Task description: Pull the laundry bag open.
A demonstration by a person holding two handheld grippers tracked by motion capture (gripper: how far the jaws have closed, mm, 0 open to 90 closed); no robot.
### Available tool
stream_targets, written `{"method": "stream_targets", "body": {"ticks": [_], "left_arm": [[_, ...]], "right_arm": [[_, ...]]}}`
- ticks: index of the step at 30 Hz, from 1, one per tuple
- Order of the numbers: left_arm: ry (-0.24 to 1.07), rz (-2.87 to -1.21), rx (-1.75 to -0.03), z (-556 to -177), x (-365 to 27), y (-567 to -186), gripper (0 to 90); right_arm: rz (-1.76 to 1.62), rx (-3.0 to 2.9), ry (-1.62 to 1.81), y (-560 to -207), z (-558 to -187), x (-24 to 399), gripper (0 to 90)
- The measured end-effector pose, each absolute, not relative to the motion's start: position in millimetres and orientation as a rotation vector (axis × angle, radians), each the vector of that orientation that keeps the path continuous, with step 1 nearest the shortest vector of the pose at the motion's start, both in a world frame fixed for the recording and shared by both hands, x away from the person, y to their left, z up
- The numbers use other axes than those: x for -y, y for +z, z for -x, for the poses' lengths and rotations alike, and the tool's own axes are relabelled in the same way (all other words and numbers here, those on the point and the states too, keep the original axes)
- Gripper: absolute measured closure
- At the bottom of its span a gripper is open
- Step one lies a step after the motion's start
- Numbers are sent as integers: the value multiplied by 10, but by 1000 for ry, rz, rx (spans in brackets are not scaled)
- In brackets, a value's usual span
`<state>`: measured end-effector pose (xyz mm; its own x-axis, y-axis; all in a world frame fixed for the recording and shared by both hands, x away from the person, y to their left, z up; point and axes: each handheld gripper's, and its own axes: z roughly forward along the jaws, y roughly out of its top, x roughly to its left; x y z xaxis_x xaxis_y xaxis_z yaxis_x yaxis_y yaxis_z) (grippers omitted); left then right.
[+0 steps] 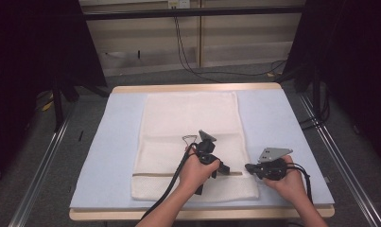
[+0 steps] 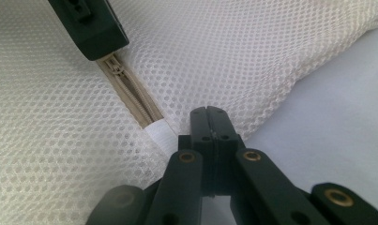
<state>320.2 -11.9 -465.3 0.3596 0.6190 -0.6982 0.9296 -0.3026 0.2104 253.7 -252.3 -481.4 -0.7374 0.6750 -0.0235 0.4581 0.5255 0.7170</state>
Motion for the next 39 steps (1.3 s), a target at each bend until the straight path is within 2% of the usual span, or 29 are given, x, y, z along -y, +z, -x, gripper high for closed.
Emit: {"method": "stream_targets", "body": {"ticks": [39], "left_arm": [[-679, -2000, -1331, -3253, -327, -4629, 873]], "right_arm": [[-962, -2475, 1047, -4818, -2551, 2534, 900]]}}
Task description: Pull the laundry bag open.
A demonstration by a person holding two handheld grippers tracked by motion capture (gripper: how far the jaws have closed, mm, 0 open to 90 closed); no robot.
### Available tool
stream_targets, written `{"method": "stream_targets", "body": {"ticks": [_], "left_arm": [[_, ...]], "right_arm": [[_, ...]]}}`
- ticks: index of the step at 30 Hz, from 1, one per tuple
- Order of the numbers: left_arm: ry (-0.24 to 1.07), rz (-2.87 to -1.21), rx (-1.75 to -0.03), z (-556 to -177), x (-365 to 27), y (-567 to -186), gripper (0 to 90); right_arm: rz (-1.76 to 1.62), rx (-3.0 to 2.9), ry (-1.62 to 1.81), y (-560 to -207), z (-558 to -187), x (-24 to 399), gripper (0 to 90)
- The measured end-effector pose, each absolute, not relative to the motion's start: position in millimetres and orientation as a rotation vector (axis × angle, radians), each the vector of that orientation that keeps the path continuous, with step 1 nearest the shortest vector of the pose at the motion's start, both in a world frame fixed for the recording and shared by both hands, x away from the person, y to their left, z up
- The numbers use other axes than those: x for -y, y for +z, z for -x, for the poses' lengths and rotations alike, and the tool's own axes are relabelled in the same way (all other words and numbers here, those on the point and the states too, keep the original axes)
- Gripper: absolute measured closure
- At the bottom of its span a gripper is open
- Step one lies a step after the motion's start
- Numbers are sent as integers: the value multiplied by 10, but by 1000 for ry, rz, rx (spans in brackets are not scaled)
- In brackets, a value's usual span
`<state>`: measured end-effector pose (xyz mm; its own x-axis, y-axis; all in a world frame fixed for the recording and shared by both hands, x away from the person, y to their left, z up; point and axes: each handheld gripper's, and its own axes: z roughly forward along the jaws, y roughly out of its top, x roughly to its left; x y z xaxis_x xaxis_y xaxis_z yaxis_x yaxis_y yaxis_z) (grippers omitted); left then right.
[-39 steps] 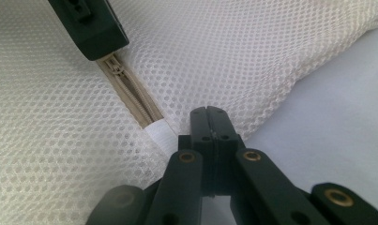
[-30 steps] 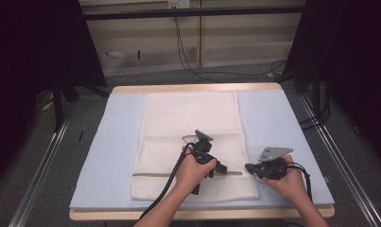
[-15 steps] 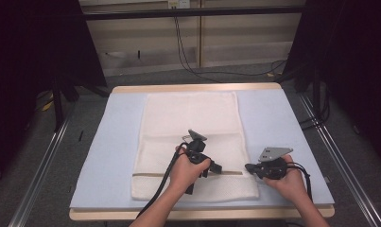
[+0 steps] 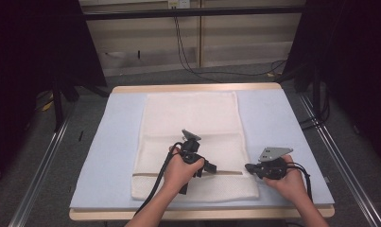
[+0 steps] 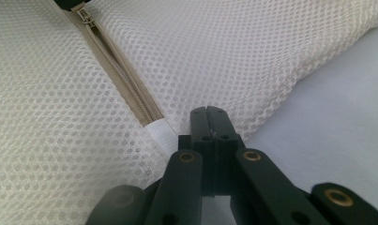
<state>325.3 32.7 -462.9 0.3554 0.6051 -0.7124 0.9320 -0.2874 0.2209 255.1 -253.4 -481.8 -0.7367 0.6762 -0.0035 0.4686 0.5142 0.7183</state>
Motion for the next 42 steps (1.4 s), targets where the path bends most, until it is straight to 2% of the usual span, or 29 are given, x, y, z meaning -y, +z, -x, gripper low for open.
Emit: {"method": "stream_targets", "body": {"ticks": [42], "left_arm": [[-701, -1959, -1353, -3283, -644, -4610, 873]], "right_arm": [[-981, -2477, 1066, -4823, -2556, 2547, 900]]}}
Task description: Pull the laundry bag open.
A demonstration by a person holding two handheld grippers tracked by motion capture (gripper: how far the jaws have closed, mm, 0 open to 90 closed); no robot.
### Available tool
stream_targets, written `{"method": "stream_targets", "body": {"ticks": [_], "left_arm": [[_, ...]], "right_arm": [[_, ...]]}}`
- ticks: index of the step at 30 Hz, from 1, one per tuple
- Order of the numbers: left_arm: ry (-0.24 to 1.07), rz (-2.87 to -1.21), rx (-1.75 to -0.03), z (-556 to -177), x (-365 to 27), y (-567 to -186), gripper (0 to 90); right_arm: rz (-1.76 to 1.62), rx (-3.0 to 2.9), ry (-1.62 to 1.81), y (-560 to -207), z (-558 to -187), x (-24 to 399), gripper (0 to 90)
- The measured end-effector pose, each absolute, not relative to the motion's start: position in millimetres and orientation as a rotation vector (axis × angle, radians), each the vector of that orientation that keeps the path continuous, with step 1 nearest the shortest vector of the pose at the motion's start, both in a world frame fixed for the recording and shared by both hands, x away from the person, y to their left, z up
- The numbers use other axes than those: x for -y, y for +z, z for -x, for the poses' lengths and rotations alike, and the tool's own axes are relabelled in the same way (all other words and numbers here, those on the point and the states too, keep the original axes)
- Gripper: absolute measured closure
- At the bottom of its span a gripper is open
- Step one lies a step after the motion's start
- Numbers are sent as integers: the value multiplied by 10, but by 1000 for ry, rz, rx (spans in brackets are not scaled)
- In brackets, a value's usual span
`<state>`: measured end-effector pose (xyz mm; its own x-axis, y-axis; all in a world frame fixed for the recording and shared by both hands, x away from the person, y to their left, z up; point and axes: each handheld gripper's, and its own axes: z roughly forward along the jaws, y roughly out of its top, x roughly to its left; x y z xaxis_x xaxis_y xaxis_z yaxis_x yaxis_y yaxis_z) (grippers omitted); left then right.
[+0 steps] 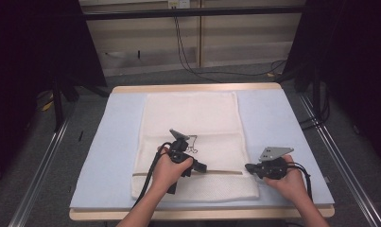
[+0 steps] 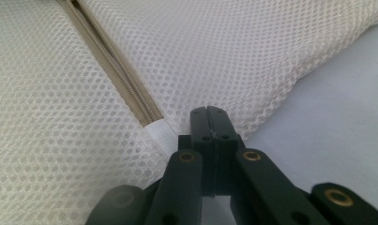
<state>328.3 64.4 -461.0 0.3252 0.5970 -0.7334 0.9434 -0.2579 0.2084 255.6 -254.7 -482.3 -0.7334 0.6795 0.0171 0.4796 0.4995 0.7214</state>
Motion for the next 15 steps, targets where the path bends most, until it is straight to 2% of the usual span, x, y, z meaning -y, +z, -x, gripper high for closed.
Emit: {"method": "stream_targets", "body": {"ticks": [9, 15], "left_arm": [[-657, -1971, -1358, -3269, -701, -4590, 873], [-679, -1968, -1348, -3290, -763, -4584, 873]], "right_arm": [[-985, -2470, 1065, -4824, -2555, 2549, 900], [-983, -2472, 1063, -4824, -2553, 2545, 900]]}}
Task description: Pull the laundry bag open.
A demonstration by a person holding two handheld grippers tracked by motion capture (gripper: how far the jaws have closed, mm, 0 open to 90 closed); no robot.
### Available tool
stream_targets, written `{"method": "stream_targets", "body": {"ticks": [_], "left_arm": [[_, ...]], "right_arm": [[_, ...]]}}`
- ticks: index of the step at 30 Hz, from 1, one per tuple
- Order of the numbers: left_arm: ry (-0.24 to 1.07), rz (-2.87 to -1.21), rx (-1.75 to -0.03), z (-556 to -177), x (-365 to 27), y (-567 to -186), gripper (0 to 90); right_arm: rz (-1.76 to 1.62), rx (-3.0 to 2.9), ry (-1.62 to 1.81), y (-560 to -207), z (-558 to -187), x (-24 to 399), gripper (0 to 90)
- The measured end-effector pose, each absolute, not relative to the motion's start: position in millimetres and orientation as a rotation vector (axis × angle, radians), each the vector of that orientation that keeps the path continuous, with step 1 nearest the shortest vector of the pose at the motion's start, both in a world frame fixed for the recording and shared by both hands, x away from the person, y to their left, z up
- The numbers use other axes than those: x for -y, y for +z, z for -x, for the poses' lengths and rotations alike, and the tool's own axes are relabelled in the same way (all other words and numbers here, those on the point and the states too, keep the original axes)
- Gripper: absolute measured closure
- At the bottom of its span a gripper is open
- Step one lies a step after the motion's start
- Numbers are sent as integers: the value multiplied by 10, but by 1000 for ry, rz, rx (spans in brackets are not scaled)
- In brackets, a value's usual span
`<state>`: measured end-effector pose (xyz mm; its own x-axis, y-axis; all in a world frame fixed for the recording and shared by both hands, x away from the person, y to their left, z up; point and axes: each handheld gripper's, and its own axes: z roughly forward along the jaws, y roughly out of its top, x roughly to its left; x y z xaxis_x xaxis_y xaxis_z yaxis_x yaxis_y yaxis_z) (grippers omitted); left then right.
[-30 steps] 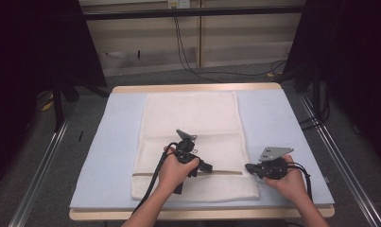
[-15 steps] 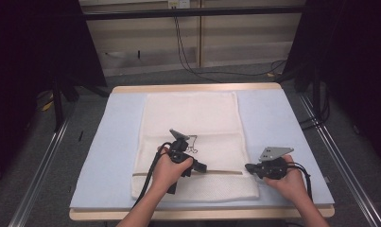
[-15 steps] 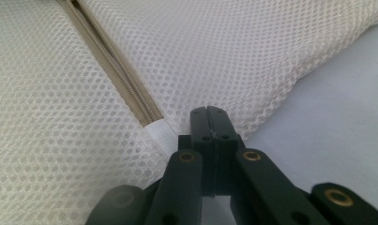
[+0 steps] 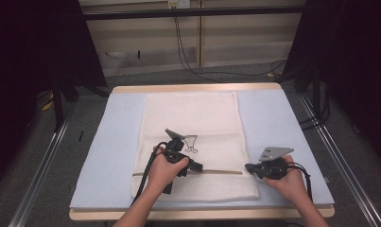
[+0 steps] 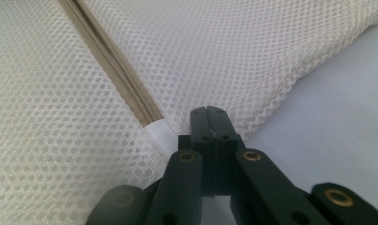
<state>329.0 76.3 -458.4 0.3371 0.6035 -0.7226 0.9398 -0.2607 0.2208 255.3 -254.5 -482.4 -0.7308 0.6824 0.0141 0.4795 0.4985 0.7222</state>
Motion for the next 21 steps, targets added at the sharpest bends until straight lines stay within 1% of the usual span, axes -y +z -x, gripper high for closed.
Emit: {"method": "stream_targets", "body": {"ticks": [21], "left_arm": [[-681, -1944, -1366, -3279, -897, -4585, 873]], "right_arm": [[-984, -2470, 1071, -4827, -2560, 2552, 900]]}}
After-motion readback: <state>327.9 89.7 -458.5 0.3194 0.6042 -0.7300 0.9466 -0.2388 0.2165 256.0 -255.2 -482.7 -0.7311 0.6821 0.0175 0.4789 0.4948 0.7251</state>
